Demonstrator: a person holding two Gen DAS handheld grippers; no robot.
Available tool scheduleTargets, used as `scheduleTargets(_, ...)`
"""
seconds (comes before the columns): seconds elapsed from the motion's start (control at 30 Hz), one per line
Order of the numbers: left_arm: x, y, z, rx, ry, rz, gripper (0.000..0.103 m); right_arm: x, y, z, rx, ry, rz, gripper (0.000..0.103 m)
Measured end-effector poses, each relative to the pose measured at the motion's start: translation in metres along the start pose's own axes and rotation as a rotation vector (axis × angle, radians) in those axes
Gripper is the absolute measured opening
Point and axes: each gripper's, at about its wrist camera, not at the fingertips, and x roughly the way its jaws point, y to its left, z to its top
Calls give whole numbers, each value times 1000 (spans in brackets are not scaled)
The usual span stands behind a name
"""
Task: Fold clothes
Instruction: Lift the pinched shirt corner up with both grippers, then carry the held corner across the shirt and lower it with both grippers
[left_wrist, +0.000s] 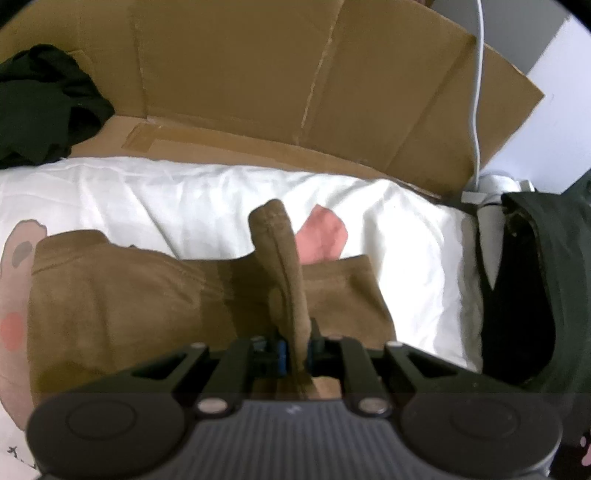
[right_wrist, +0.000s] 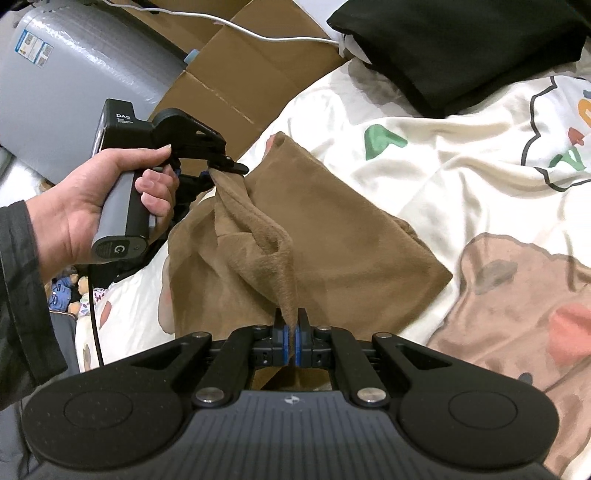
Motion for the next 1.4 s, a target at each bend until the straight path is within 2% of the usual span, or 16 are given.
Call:
scheduleTargets(0.3,5,-19,-5,85,7,15,11,-1,-12,1,35,1,-10,3)
scheduleTargets(0.77,14,-25,-7,86,31,28,11,-2,-24,0,49,-4,-18,3)
scheduleTargets(0.97,17,-27,-8,99,56,27,15,-4,-22,0,13,-6,3,5)
scheduleTargets(1.13,18,-28,-10,113,56,30,16,-6,-29,4,44,-19,14,8)
scheduleTargets(1.4,15,-29,-8,115,52,35,18,-8,-41,8,107,-45,-12,8)
